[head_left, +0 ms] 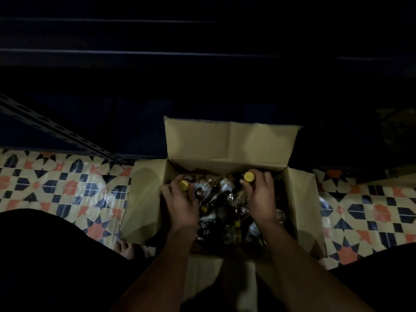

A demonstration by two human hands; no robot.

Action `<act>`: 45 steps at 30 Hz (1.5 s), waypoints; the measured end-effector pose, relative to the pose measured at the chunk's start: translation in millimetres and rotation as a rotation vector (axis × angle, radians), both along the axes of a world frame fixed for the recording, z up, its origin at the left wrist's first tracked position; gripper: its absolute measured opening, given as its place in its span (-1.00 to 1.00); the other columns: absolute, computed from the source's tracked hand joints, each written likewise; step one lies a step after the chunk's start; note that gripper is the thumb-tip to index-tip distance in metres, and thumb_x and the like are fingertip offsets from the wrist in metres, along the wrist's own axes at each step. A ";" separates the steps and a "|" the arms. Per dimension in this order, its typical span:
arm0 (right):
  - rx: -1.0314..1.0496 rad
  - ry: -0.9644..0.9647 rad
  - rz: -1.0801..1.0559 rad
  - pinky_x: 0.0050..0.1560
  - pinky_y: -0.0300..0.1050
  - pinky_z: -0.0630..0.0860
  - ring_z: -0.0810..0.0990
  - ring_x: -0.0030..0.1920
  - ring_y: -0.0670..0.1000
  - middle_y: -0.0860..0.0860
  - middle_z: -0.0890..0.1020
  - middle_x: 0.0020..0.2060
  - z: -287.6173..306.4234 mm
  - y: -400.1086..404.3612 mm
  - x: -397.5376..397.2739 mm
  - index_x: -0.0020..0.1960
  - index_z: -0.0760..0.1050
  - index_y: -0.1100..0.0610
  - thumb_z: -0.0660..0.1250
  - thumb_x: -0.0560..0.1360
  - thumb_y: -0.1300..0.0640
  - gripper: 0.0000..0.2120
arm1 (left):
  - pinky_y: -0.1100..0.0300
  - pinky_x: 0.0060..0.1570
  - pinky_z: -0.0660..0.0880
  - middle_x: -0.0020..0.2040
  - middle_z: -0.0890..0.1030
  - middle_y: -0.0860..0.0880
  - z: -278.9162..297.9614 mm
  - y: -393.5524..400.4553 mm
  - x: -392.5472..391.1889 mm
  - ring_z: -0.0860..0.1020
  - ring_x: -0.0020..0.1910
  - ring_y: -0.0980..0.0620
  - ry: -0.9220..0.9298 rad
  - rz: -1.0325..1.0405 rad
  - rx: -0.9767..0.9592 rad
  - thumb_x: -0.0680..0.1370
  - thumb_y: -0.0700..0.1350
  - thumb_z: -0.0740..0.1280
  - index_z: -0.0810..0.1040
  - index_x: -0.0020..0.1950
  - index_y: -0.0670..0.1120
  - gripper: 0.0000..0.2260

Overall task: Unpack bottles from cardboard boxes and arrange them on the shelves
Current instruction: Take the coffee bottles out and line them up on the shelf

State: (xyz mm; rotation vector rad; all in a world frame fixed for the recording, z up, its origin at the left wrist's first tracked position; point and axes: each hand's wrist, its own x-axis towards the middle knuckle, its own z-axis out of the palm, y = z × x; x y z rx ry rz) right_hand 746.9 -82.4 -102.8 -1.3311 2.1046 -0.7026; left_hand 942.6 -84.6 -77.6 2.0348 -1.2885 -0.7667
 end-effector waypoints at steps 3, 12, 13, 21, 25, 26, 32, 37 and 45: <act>-0.078 -0.150 -0.073 0.18 -0.17 0.38 0.44 0.21 0.04 0.08 0.40 0.22 12.6 2.3 -2.9 0.31 0.46 0.17 0.34 0.61 0.01 -0.65 | 0.19 0.17 0.47 0.27 0.40 -0.01 16.2 -21.8 5.9 0.47 0.17 0.10 0.151 -0.069 -0.068 0.63 0.11 0.31 0.47 0.38 -0.03 -0.63; -0.086 -0.384 -0.012 -0.02 -0.43 0.40 0.55 0.06 -0.26 -0.12 0.60 0.05 109.3 2.9 12.5 0.22 0.40 -0.08 0.15 0.59 -0.24 -0.68 | 0.50 0.15 0.38 0.19 0.48 0.27 105.1 -45.8 -11.6 0.47 0.19 0.35 0.239 -0.375 -0.090 0.69 -0.01 0.25 0.42 0.50 0.02 -0.64; -0.094 -0.398 -0.003 -0.04 -0.42 0.42 0.56 0.06 -0.26 -0.13 0.61 0.04 132.7 2.5 13.6 0.22 0.42 -0.06 0.16 0.60 -0.23 -0.68 | 0.40 0.13 0.44 0.14 0.53 0.27 123.5 -45.5 -11.3 0.52 0.16 0.31 0.260 -0.366 -0.110 0.69 0.00 0.25 0.47 0.43 0.02 -0.69; -0.230 -0.354 0.080 -0.03 -0.29 0.42 0.53 -0.01 -0.13 -0.07 0.51 -0.05 347.2 -5.9 29.5 0.03 0.52 0.06 0.21 0.53 -0.35 -0.53 | 0.09 -0.09 0.50 -0.11 0.59 0.16 324.5 -36.7 -17.6 0.58 -0.10 0.15 0.405 -0.441 -0.122 0.74 0.02 0.16 0.53 0.19 -0.03 -0.79; -0.327 -0.385 0.079 -0.18 -0.27 0.44 0.57 -0.16 -0.07 -0.12 0.56 -0.21 473.8 -8.4 38.4 -0.06 0.47 0.02 0.25 0.53 -0.34 -0.59 | 0.29 -0.01 0.50 0.00 0.61 0.15 449.4 -32.7 -23.1 0.60 0.03 0.16 0.384 -0.476 -0.191 0.73 0.02 0.13 0.49 0.29 -0.01 -0.76; -0.349 -0.400 0.078 -0.23 -0.28 0.43 0.57 -0.23 -0.07 -0.11 0.56 -0.26 499.1 -9.7 40.9 -0.08 0.46 0.04 0.27 0.54 -0.31 -0.60 | 0.35 -0.01 0.46 0.00 0.61 0.17 474.7 -31.1 -24.2 0.59 0.03 0.18 0.377 -0.464 -0.214 0.73 0.02 0.12 0.48 0.29 0.01 -0.77; -0.603 -0.485 0.088 -0.30 -0.28 0.44 0.53 -0.35 -0.11 -0.15 0.56 -0.34 667.7 -28.7 50.4 -0.13 0.47 0.00 0.41 0.52 -0.11 -0.78 | 0.43 0.05 0.42 0.13 0.57 0.18 639.1 -41.9 -28.0 0.57 0.10 0.22 0.354 -0.433 -0.472 0.71 -0.08 0.13 0.45 0.30 0.04 -0.80; -0.815 -0.437 0.090 -0.29 -0.32 0.41 0.51 -0.34 -0.16 -0.14 0.56 -0.33 782.7 -52.2 51.9 -0.13 0.48 0.07 0.42 0.52 -0.10 -0.74 | 0.35 0.03 0.46 0.08 0.61 0.07 751.5 -68.9 -27.0 0.60 0.06 0.17 0.339 -0.469 -0.705 0.71 -0.07 0.16 0.51 0.31 -0.12 -0.74; -1.032 -0.331 0.084 -0.18 -0.35 0.44 0.60 -0.23 -0.22 -0.19 0.60 -0.28 865.4 -95.6 46.6 -0.05 0.54 0.11 0.42 0.56 -0.03 -0.79 | 0.20 0.05 0.53 0.07 0.64 -0.03 827.4 -121.5 -36.4 0.62 0.05 0.11 0.340 -0.455 -0.964 0.71 -0.08 0.17 0.53 0.27 -0.21 -0.73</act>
